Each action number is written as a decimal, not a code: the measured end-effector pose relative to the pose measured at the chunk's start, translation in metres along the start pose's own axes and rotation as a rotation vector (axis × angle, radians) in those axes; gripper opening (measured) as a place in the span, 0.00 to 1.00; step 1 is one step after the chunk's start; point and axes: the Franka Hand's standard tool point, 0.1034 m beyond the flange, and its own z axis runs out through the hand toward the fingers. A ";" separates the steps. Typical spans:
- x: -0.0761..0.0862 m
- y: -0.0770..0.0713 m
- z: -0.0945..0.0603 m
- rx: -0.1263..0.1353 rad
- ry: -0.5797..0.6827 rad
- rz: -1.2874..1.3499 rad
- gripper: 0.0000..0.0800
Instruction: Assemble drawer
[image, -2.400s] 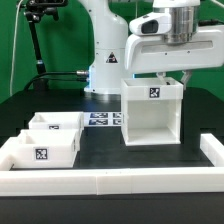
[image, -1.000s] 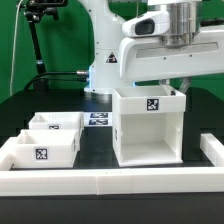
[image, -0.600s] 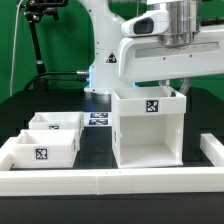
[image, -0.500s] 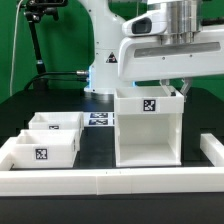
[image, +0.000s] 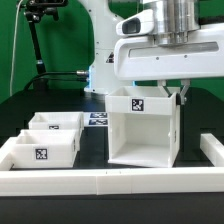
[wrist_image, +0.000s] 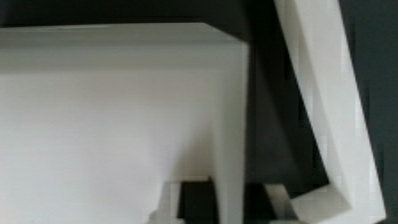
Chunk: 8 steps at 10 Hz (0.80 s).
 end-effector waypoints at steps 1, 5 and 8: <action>0.004 -0.003 -0.001 0.008 0.007 0.026 0.05; 0.001 -0.007 -0.001 0.023 0.000 0.211 0.05; 0.007 -0.011 0.001 0.044 -0.006 0.587 0.05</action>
Offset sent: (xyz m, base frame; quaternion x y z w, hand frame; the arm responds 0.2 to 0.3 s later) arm 0.0000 0.0000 0.0000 0.0000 0.0000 0.1938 0.9810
